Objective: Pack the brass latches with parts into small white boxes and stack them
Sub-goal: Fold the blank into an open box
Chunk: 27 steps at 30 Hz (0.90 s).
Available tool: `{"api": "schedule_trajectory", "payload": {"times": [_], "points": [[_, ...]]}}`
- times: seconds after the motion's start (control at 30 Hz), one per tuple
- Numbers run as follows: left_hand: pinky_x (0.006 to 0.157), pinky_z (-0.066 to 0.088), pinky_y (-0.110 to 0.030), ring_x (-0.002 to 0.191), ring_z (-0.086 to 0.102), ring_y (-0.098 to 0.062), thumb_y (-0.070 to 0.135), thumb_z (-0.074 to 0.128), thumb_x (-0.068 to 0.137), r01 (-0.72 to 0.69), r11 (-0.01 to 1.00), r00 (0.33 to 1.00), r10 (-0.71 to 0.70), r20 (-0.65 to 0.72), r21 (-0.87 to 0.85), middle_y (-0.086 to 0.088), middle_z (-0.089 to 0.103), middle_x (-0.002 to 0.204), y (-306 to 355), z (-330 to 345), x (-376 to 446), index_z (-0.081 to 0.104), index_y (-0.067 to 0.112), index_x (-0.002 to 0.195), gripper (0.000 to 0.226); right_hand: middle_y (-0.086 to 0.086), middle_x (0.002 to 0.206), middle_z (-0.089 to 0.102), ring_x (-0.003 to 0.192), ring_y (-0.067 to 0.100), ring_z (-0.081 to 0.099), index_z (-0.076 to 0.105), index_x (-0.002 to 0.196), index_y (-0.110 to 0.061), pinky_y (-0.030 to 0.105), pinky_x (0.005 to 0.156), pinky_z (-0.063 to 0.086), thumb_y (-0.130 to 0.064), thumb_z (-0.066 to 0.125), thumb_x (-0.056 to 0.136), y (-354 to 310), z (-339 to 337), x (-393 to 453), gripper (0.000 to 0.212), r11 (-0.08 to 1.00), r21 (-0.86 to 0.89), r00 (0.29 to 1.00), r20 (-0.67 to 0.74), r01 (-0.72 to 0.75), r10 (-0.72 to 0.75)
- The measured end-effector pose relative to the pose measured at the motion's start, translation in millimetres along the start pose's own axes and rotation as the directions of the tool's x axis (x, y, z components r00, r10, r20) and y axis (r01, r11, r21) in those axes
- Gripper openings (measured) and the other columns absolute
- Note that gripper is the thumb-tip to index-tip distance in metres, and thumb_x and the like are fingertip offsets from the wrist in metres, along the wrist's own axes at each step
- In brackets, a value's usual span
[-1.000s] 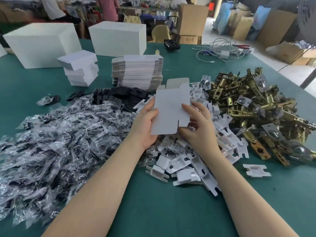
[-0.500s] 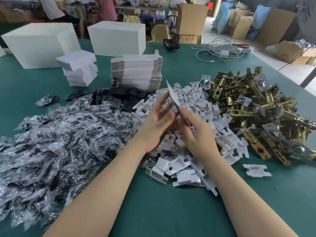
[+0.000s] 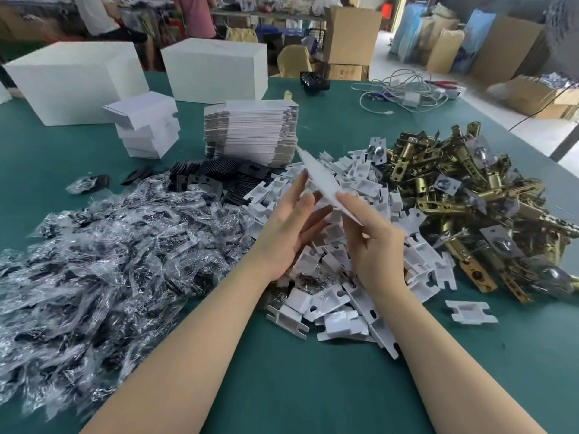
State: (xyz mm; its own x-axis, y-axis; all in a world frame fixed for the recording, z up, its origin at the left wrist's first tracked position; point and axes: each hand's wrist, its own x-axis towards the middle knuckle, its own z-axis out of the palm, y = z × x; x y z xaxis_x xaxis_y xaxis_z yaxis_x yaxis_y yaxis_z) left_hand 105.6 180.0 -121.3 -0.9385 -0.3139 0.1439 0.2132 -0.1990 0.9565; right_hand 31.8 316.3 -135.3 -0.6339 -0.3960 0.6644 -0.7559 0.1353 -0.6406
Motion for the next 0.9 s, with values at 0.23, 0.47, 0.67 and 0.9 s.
{"api": "schedule_trajectory", "payload": {"times": [0.23, 0.47, 0.67, 0.9], "points": [[0.113, 0.042, -0.047, 0.139, 0.046, -0.014, 0.046, 0.086, 0.070, -0.027, 0.999, 0.999, 0.028, -0.029, 0.027, 0.001, 0.043, 0.156, -6, -2, 2, 0.021, 0.048, 0.154, 0.106, -0.002, 0.098, 0.074, 0.079, 0.019, 0.071, 0.071, 0.119, -0.017, 0.043, 0.069, 0.059, -0.014, 0.059, 0.094, -5, -1, 2, 0.027, 0.999, -0.048, 1.000, 0.018, -0.018, 0.019], [0.103, 0.052, -0.038, 0.131, 0.052, -0.004, 0.030, 0.074, 0.085, -0.148, 0.968, 0.956, 0.192, -0.221, 0.203, 0.005, 0.053, 0.143, -9, 3, -2, 0.040, 0.035, 0.142, 0.067, 0.005, 0.106, 0.075, 0.078, 0.028, 0.072, 0.070, 0.119, -0.013, 0.036, 0.060, 0.057, -0.010, 0.059, 0.091, -9, -2, 2, 0.030, 0.969, -0.217, 0.993, 0.042, 0.117, -0.110], [0.081, 0.051, -0.012, 0.105, 0.063, 0.008, 0.005, 0.068, 0.092, -0.153, 0.953, 0.928, 0.229, -0.293, 0.261, 0.011, 0.059, 0.122, -14, 4, -4, 0.041, 0.025, 0.131, 0.052, 0.016, 0.125, 0.066, 0.101, 0.038, 0.070, 0.073, 0.116, -0.014, 0.051, 0.074, 0.059, -0.006, 0.069, 0.081, -10, -2, 1, 0.036, 0.969, -0.222, 0.994, 0.058, 0.108, -0.098], [0.079, 0.051, -0.012, 0.100, 0.057, 0.017, 0.008, 0.064, 0.094, -0.079, 0.946, 0.937, 0.177, -0.300, 0.314, 0.037, 0.050, 0.116, -15, 3, -2, 0.041, 0.036, 0.132, 0.053, 0.017, 0.124, 0.066, 0.100, 0.041, 0.069, 0.074, 0.114, -0.017, 0.050, 0.075, 0.058, 0.005, 0.072, 0.078, -10, 2, 2, 0.042, 0.944, -0.300, 0.990, 0.079, 0.137, -0.119]]}}
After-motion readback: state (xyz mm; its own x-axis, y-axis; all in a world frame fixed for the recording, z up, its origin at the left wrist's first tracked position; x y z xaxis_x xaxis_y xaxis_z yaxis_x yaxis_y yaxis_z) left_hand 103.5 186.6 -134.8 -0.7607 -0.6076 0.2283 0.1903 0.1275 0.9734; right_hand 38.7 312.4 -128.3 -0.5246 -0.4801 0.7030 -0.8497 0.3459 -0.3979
